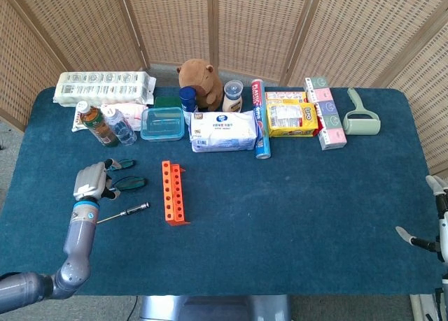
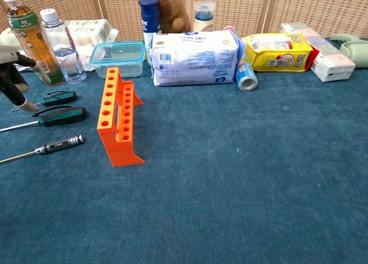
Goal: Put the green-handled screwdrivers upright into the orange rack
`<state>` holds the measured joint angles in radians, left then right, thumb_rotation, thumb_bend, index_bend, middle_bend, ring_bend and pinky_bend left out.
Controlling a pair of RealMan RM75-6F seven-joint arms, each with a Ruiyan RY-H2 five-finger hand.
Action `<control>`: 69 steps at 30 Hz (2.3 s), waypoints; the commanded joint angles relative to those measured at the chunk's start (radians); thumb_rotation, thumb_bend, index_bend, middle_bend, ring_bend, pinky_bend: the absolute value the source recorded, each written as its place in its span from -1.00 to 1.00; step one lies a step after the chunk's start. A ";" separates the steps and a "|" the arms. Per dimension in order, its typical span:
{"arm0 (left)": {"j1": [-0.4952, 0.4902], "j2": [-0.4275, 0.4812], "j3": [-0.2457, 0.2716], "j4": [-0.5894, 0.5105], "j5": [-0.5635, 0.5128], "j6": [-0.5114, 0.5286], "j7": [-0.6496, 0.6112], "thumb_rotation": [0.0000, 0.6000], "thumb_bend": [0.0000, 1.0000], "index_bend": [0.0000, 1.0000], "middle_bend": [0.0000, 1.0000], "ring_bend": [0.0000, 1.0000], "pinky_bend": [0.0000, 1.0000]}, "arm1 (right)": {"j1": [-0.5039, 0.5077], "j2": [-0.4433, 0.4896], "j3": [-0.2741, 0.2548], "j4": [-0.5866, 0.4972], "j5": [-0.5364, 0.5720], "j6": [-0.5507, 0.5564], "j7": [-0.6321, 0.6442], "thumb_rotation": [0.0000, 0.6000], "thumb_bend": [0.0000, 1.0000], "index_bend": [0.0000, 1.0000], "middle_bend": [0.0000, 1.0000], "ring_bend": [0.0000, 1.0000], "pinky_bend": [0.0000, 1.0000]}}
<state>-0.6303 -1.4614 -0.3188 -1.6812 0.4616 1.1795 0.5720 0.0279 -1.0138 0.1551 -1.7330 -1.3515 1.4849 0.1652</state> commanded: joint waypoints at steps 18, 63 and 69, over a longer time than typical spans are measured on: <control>-0.091 -0.171 0.009 0.224 -0.095 -0.050 0.050 1.00 -0.50 -0.33 0.92 0.94 1.00 | 0.005 0.008 0.002 0.006 0.018 -0.023 0.023 1.00 -0.84 -0.88 -0.88 -1.00 -1.00; -0.016 0.038 -0.072 -0.137 0.135 0.055 -0.122 1.00 -0.19 0.24 0.92 0.94 1.00 | -0.002 0.020 -0.007 -0.009 -0.010 -0.011 0.049 1.00 -0.84 -0.88 -0.88 -1.00 -1.00; 0.062 0.165 -0.138 -0.297 0.227 0.039 -0.307 1.00 -0.19 0.24 0.92 0.94 1.00 | 0.002 0.015 -0.009 -0.011 -0.010 -0.015 0.036 1.00 -0.84 -0.88 -0.88 -1.00 -1.00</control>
<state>-0.6134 -1.3598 -0.4182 -1.9058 0.6330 1.2313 0.3602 0.0292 -0.9980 0.1469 -1.7440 -1.3611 1.4702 0.2017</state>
